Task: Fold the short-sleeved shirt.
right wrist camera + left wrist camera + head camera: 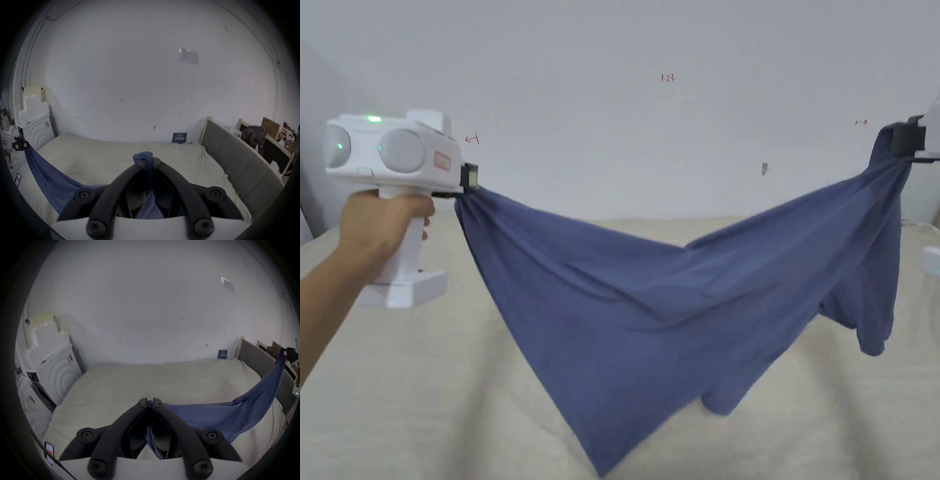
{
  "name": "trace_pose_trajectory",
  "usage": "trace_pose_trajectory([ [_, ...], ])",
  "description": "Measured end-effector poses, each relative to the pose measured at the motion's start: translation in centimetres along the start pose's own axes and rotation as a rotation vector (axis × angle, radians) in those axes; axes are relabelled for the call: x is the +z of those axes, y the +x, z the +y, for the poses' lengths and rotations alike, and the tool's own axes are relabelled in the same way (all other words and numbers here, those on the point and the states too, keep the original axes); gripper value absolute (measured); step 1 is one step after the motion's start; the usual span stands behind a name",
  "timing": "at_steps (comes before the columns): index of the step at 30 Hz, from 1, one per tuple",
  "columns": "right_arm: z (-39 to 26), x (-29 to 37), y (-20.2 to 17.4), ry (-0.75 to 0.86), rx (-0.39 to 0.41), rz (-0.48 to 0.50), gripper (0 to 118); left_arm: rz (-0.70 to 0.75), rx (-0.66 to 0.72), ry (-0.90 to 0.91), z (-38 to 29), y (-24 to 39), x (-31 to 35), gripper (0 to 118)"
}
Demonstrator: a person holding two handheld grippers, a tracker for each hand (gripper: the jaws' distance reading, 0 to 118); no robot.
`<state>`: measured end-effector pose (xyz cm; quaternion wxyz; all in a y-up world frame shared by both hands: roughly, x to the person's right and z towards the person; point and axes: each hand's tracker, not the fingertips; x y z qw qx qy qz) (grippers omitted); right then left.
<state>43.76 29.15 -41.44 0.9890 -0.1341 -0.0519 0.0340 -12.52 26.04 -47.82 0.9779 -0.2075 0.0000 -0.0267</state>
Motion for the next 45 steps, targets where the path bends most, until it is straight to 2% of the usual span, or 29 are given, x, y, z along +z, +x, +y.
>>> trace_pose_trajectory([
  [6,2.7,-0.8,1.0,0.055,-0.003,-0.025,4,0.042,0.077,0.103,4.1,-3.4,1.0,2],
  [11,-0.1,-1.5,0.6,0.034,0.003,-0.018,4,0.049,0.097,0.089,2.2,-4.8,0.9,2],
  [16,-5.9,-2.2,-0.6,-0.057,-0.007,0.021,4,0.029,0.095,0.001,-3.9,-4.8,-0.7,2],
  [23,-16.4,-0.8,-2.5,-0.215,-0.015,0.071,4,-0.004,0.092,-0.166,-15.7,-4.2,-1.5,2],
  [31,-26.1,6.0,-2.7,-0.339,-0.024,0.113,4,-0.029,0.096,-0.320,-27.0,-5.3,2.1,2],
  [35,-30.1,9.9,-2.0,-0.380,-0.105,0.108,4,-0.026,0.102,-0.379,-31.6,-5.8,4.6,2],
  [39,-33.3,13.5,-2.0,-0.401,-0.119,0.090,4,-0.029,0.133,-0.422,-35.5,-6.3,6.8,2],
  [42,-35.5,15.9,-2.0,-0.426,-0.178,0.080,4,-0.021,0.141,-0.457,-38.0,-6.3,7.8,2],
  [45,-37.1,18.0,-1.9,-0.435,-0.167,0.062,4,-0.012,0.131,-0.477,-39.9,-6.6,9.1,2],
])
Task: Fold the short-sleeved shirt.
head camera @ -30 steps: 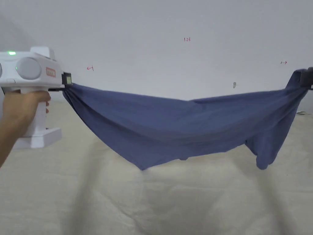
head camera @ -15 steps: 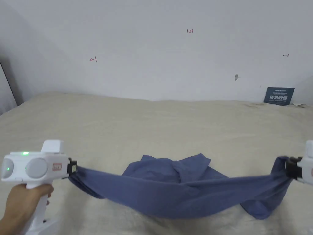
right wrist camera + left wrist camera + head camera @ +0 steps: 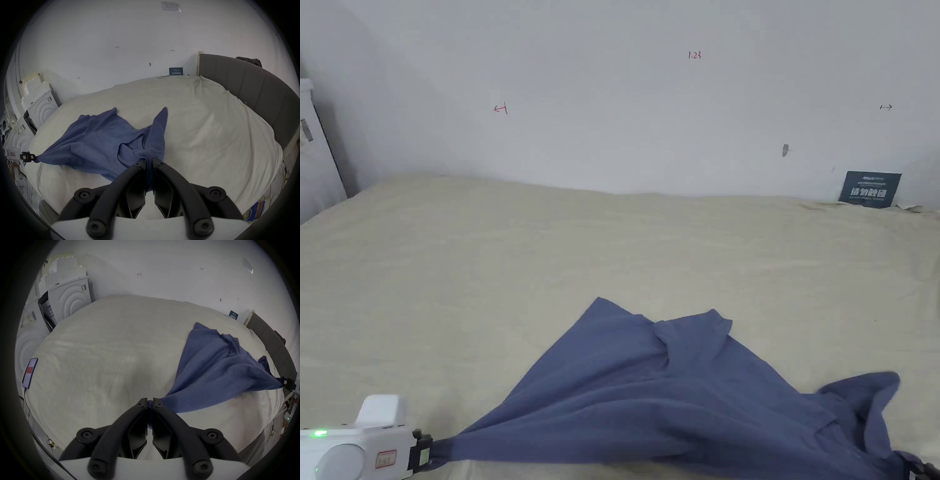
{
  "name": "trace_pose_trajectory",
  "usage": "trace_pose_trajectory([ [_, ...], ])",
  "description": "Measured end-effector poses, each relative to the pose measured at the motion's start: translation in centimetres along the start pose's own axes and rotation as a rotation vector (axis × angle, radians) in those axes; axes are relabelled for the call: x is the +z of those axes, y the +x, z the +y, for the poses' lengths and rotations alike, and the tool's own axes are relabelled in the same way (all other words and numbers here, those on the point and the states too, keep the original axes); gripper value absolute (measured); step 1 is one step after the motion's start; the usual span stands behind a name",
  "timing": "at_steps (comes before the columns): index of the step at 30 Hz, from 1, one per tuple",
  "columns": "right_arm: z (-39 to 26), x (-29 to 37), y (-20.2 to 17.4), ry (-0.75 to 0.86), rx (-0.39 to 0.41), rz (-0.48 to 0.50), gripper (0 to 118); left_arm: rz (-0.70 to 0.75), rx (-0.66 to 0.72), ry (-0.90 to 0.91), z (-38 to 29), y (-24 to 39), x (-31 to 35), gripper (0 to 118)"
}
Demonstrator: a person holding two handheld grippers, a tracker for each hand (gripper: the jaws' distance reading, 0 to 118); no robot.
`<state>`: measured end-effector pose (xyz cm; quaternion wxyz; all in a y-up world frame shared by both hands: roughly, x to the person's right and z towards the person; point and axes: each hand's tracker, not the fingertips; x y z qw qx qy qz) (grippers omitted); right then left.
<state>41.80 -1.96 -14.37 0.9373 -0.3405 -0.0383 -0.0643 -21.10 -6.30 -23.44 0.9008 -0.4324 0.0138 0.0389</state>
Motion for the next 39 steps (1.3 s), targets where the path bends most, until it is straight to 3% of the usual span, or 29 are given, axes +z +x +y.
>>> trace_pose_trajectory([
  [12,-6.7,2.2,2.4,-0.088,-0.011,-0.014,4,-0.008,0.018,-0.042,-6.2,-2.2,4.5,2],
  [20,-10.0,-1.6,2.6,-0.177,0.002,-0.083,4,0.034,0.011,-0.118,-8.0,-1.3,2.2,2],
  [33,-10.6,-2.1,1.9,-0.211,-0.012,-0.100,6,0.038,0.015,-0.143,-8.1,-1.3,1.2,3],
  [35,-10.3,-1.8,1.8,-0.212,-0.014,-0.093,9,0.031,0.022,-0.136,-7.9,-1.2,1.5,20],
  [36,-10.1,-1.6,1.8,-0.209,-0.011,-0.091,18,0.037,0.026,-0.130,-7.7,-1.1,1.8,29],
  [39,-9.3,-0.9,1.7,-0.185,-0.007,-0.094,64,0.040,0.022,-0.090,-6.8,-0.7,2.8,86],
])
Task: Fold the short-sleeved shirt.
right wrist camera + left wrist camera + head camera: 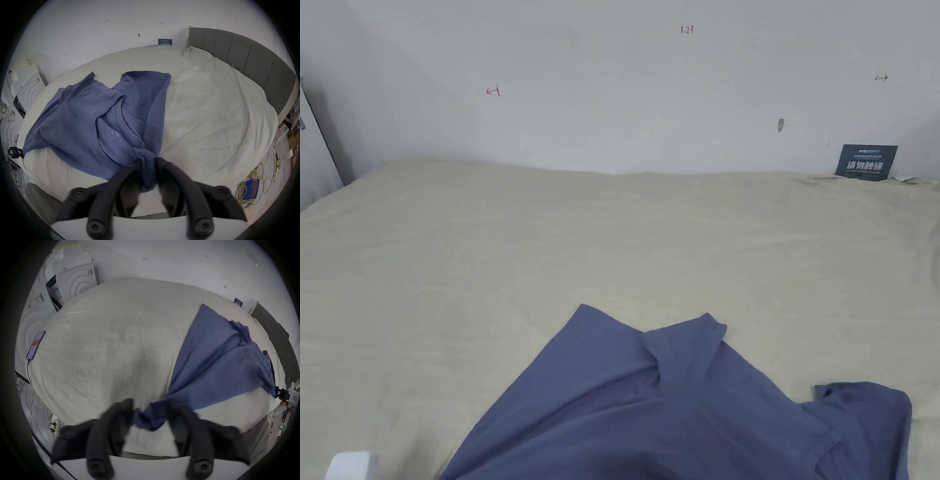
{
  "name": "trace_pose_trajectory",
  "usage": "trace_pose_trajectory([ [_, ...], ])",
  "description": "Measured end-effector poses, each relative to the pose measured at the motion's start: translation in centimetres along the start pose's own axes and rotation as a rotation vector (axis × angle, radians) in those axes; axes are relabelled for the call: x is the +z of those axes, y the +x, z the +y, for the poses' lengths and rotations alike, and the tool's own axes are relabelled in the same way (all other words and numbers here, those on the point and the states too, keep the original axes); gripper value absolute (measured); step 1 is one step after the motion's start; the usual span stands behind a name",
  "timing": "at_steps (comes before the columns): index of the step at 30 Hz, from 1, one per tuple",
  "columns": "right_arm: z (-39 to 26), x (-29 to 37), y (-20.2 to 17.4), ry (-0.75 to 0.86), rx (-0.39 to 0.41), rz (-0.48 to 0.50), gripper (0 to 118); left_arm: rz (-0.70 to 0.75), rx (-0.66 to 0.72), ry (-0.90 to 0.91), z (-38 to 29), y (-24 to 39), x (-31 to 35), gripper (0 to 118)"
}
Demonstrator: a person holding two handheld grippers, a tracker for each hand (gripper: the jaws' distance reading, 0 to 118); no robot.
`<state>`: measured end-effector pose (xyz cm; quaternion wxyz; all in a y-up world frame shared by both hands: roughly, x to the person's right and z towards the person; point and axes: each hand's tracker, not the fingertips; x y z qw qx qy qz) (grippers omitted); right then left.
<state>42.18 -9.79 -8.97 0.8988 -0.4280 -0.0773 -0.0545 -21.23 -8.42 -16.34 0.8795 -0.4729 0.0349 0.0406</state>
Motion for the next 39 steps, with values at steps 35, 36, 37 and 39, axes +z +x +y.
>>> trace_pose_trajectory([
  [35,14.5,12.8,-10.1,0.843,0.117,-0.047,11,-0.110,-0.088,0.873,13.0,16.0,11.7,18],
  [36,14.5,12.7,-10.0,0.854,0.111,-0.055,3,-0.105,-0.092,0.878,12.9,16.2,11.6,3],
  [37,14.5,12.7,-9.9,0.862,0.110,-0.051,2,-0.094,-0.101,0.880,12.6,16.3,11.4,0],
  [39,14.5,12.9,-9.7,0.871,0.105,-0.048,0,-0.083,-0.127,0.890,12.1,16.5,11.2,0],
])
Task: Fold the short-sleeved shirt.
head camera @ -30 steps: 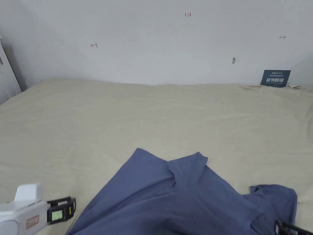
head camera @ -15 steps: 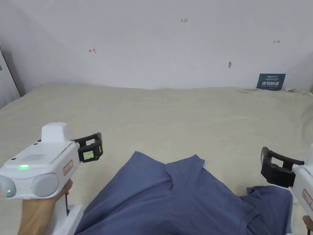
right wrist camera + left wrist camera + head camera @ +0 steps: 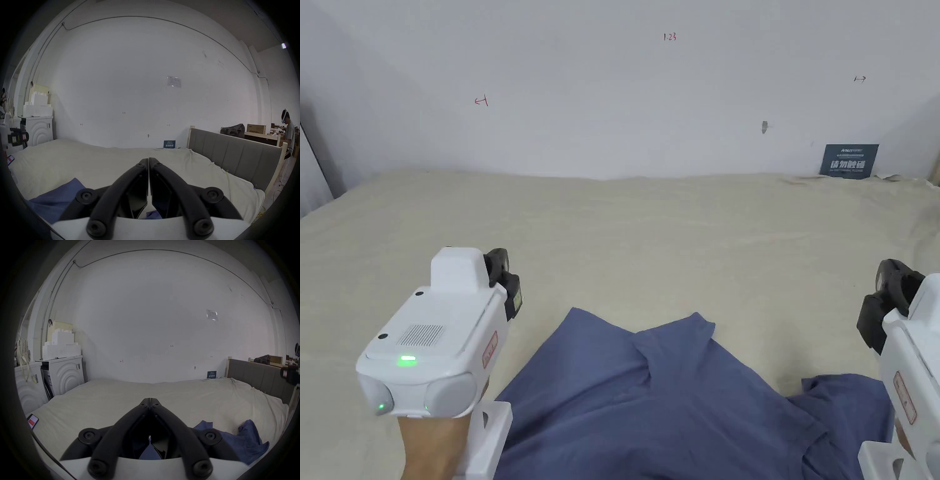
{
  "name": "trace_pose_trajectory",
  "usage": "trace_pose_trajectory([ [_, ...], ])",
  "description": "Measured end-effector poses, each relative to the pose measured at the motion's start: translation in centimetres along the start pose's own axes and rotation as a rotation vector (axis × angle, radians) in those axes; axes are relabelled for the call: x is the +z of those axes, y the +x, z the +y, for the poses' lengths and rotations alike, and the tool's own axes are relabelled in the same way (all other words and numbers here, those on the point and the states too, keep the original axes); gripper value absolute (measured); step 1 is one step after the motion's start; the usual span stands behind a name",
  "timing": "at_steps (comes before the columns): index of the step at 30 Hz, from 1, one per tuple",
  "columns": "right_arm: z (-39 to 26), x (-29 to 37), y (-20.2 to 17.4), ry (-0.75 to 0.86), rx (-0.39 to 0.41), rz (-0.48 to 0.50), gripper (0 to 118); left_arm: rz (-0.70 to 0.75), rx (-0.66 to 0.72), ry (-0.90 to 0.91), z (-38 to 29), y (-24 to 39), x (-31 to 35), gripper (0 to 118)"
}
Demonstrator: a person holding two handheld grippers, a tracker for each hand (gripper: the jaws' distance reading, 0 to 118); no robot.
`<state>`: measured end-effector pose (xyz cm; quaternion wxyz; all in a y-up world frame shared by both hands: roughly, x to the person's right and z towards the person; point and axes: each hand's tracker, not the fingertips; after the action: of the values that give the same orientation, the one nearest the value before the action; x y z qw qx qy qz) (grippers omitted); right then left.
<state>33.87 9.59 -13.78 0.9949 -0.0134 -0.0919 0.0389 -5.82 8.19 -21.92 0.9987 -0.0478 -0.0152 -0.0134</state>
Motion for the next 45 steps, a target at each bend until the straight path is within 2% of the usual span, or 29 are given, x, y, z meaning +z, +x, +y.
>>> trace_pose_trajectory([
  [4,0.8,0.8,-0.6,0.009,-0.005,-0.001,0,-0.010,-0.051,-0.014,-0.3,0.5,0.1,0],
  [19,0.4,0.4,0.5,-0.004,-0.002,-0.003,0,-0.042,-0.039,-0.059,-0.8,0.6,-0.2,0],
  [31,0.7,-0.6,-0.1,-0.014,0.003,-0.009,0,-0.061,-0.052,-0.107,-1.5,0.7,-2.8,0],
  [37,0.5,-2.4,0.1,-0.027,0.011,-0.019,0,-0.083,-0.068,-0.177,-1.8,0.7,-6.5,0],
  [45,-1.2,-5.9,0.5,-0.079,0.026,-0.037,0,-0.167,-0.028,-0.425,-3.9,0.9,-17.5,0],
])
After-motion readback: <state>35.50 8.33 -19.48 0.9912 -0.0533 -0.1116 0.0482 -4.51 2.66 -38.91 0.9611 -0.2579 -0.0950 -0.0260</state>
